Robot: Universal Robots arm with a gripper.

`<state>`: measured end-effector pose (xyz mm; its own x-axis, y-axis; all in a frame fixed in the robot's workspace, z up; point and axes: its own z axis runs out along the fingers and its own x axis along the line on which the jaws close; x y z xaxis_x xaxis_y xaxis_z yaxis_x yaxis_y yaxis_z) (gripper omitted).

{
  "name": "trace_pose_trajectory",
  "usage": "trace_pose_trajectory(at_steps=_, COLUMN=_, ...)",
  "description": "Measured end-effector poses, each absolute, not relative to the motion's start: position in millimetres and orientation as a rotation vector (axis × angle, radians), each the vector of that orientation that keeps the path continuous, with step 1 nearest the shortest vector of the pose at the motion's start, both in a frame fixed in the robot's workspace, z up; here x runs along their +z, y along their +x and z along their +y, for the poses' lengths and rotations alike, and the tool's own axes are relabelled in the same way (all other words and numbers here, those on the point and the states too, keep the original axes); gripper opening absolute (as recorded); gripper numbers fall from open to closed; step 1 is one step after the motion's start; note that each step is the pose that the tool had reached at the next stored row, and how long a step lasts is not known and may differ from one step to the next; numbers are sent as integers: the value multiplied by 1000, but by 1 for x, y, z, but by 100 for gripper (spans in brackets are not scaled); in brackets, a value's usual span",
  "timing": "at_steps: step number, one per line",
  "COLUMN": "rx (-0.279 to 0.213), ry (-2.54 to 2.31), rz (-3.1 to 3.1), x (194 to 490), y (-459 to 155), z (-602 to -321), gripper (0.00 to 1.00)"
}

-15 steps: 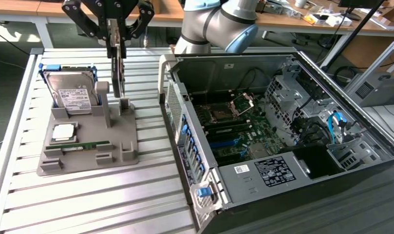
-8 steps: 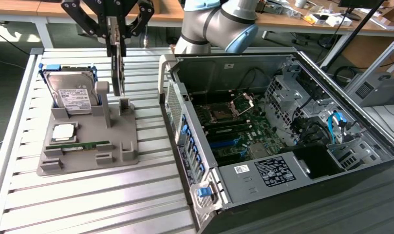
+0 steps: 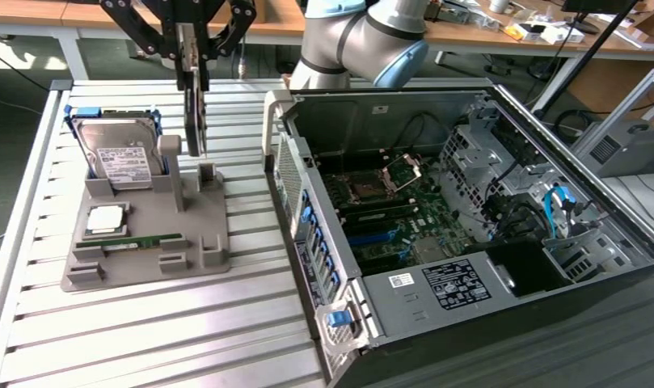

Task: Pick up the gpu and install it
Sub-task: 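Pick up the gpu and move the gpu toward the slot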

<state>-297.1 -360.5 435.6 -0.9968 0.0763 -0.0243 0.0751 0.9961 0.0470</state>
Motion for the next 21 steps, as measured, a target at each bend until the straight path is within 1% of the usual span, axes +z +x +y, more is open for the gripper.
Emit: trace_pose_trajectory(at_steps=21, rx=66, ry=118, rz=3112, x=437, y=-293, z=-362, gripper=27)
